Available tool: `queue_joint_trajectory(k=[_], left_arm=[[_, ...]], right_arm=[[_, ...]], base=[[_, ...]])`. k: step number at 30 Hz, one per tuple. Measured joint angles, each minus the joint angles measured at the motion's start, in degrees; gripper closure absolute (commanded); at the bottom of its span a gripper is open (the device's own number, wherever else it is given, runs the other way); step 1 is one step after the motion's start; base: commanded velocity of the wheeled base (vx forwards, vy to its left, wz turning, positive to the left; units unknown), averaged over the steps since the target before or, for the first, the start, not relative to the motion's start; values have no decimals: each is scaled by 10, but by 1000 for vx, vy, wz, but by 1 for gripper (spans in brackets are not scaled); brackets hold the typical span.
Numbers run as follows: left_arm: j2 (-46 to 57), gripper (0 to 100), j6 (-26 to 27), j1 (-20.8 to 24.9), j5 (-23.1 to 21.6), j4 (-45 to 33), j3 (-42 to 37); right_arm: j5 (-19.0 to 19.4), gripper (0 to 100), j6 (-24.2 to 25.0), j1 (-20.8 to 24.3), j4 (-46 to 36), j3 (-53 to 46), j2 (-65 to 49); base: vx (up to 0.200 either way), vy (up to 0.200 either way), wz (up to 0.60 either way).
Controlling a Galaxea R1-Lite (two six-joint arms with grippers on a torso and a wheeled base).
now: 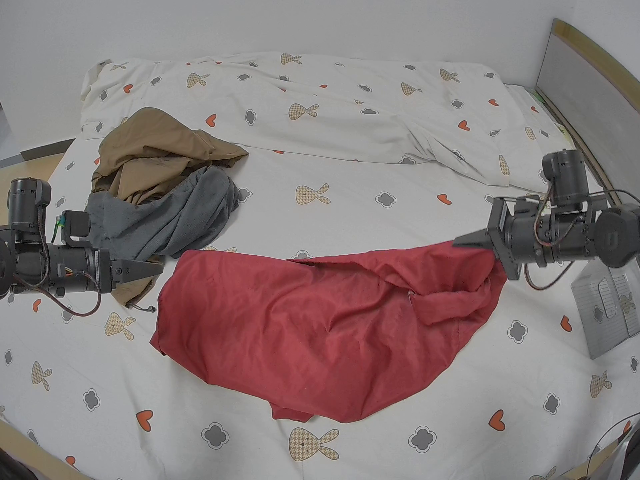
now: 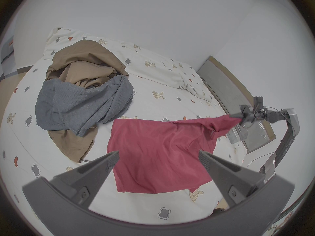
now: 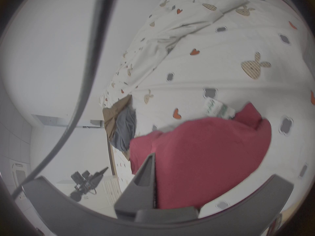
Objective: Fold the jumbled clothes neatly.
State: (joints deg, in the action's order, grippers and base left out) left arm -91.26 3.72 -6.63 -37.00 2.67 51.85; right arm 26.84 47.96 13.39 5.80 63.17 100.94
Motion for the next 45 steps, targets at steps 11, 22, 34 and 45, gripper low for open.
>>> queue_joint_trajectory(k=[11,22,34,45], left_arm=[[-13,0,0,0,0,6,-1],[-29,0,0,5,0,7,0],[-86,0,-23,25,4,0,75],[-204,100,-77,122,89,-183,320]], right_arm=[[0,100,-49,35,-49,-216,-169],[-3,100,-182,61,-218,-313,-279],[-8,100,-218,66,-226,-340,-271],[-10,100,-274,69,-224,-353,-260]], base=[[0,0,0],[0,0,0],[0,0,0],[0,0,0]])
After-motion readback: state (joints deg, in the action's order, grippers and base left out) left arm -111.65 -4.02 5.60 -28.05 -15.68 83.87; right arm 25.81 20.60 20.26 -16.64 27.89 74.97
